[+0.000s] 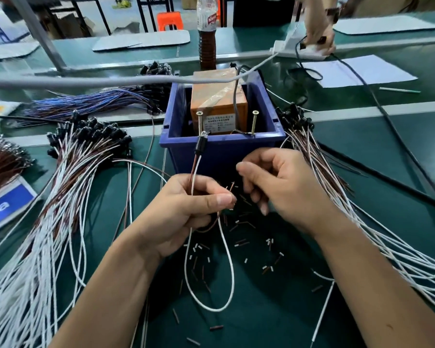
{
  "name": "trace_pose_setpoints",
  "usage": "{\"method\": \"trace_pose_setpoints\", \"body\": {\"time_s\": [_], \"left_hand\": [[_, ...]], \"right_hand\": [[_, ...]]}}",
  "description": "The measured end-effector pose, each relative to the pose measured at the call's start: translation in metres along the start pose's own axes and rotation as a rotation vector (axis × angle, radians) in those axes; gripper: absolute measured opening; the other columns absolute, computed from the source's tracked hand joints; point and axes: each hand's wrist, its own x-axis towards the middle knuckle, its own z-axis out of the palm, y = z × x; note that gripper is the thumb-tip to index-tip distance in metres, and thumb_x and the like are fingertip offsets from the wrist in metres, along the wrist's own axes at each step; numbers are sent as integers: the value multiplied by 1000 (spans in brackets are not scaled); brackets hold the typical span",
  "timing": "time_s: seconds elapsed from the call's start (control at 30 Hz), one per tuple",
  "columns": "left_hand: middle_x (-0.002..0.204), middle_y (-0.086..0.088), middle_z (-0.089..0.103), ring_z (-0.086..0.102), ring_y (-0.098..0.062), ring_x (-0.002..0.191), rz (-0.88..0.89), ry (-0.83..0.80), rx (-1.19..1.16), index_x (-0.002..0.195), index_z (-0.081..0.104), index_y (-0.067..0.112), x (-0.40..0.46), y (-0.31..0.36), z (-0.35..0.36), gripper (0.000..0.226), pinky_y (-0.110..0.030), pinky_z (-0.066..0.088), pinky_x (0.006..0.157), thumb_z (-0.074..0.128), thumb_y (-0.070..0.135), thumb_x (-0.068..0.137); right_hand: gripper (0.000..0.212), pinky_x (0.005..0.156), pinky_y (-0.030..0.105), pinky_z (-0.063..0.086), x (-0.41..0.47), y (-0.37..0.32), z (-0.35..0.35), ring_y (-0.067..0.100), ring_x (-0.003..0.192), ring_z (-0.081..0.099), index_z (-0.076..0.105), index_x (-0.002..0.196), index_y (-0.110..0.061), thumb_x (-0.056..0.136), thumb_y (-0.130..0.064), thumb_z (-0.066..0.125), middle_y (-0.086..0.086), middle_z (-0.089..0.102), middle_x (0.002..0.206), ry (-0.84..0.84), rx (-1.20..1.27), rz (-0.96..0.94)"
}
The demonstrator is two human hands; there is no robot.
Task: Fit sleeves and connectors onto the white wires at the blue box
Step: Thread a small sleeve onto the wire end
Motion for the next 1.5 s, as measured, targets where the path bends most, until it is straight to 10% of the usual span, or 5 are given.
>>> {"method": "trace_pose_setpoints", "body": {"time_s": [0.4, 0.67, 0.83, 1.07, 1.5], "left_hand": [[68, 0, 72, 58, -6, 47, 220, 185, -114, 73, 79, 17, 0, 0, 6, 14, -17, 44, 44, 82, 27, 64], [107, -13, 77, 55, 1, 48, 322, 128, -148, 75, 76, 12, -2, 2, 3, 12, -9, 35, 41, 83, 19, 68], [71, 3, 69, 34, 0, 45, 381, 138, -80, 80, 78, 17, -1, 3, 2, 6, -11, 27, 40, 83, 20, 77], [72, -6, 72, 38, -2, 41, 556, 314, -68, 81, 73, 18, 3, 8, 8, 5, -15, 27, 41, 74, 15, 85], [73, -7, 75, 52, -8, 47, 734, 708, 93, 80, 70, 19, 23, -9, 16, 13, -20, 38, 48, 79, 23, 89]], "right_hand": [[14, 46, 21, 50, -8, -7, 4, 19, 67, 71, 76, 99, -11, 98, -24, 70, 16, 79, 91, -507, 206, 114], [10, 41, 20, 40, -4, -6, 0, 16, 54, 59, 73, 86, -14, 95, -18, 73, 12, 73, 74, -285, 216, 30], [14, 44, 24, 41, -1, -5, 7, 19, 50, 54, 71, 85, -6, 97, -14, 69, 9, 66, 65, -8, 230, -163], [6, 65, 23, 55, -7, -4, 24, 15, 69, 70, 76, 99, -2, 95, -6, 77, -1, 72, 78, 279, -139, -437], [25, 59, 30, 56, -7, 0, 31, 13, 67, 69, 74, 123, -1, 100, -3, 66, 2, 74, 81, 728, -341, -593]]}}
